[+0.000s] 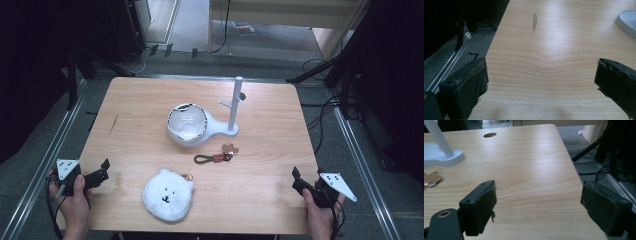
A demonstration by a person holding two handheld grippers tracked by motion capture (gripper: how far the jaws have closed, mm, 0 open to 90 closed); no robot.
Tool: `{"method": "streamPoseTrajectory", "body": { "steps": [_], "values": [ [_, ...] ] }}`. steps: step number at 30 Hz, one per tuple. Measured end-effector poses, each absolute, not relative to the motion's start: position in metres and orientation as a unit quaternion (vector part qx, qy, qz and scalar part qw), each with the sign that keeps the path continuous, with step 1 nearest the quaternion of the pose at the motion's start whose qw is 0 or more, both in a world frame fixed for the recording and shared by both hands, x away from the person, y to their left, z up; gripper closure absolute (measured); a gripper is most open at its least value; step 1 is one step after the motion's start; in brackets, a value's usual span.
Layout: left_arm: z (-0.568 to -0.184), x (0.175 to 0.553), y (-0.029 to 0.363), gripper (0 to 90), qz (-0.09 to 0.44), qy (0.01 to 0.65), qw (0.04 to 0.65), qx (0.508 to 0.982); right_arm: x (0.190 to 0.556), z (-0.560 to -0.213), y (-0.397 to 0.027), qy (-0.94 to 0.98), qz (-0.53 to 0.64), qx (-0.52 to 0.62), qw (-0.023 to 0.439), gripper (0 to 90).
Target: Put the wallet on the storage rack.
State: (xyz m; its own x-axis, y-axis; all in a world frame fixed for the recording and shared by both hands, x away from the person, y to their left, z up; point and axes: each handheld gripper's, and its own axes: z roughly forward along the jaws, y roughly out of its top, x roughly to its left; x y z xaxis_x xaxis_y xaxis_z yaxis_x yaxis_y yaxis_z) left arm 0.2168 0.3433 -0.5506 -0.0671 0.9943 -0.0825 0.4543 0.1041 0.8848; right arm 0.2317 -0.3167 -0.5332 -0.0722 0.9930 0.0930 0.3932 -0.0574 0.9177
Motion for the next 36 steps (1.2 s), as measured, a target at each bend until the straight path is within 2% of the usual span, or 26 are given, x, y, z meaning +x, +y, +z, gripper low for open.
{"method": "streamPoseTrajectory", "body": {
  "steps": [14, 21, 25, 32, 36],
  "values": [
    [-0.551, 0.22, 0.338, 0.0, 0.357, 0.631, 0.362, 0.586, 0.229, -0.513, -0.284, 0.647, 0.405, 0.571, 0.302, 24.8],
    [-0.551, 0.22, 0.337, 0.0, 0.358, 0.631, 0.357, 0.588, 0.23, -0.507, -0.262, 0.675, 0.397, 0.558, 0.275, 24.0],
    [-0.551, 0.221, 0.336, 0.0, 0.358, 0.63, 0.356, 0.59, 0.233, -0.506, -0.244, 0.7, 0.388, 0.551, 0.237, 19.4],
    [-0.551, 0.221, 0.336, 0.0, 0.355, 0.627, 0.355, 0.596, 0.233, -0.506, -0.224, 0.714, 0.382, 0.546, 0.217, 17.1],
    [-0.551, 0.221, 0.335, 0.0, 0.355, 0.625, 0.352, 0.599, 0.232, -0.511, -0.207, 0.729, 0.382, 0.539, 0.182, 16.1]
  ]
}}
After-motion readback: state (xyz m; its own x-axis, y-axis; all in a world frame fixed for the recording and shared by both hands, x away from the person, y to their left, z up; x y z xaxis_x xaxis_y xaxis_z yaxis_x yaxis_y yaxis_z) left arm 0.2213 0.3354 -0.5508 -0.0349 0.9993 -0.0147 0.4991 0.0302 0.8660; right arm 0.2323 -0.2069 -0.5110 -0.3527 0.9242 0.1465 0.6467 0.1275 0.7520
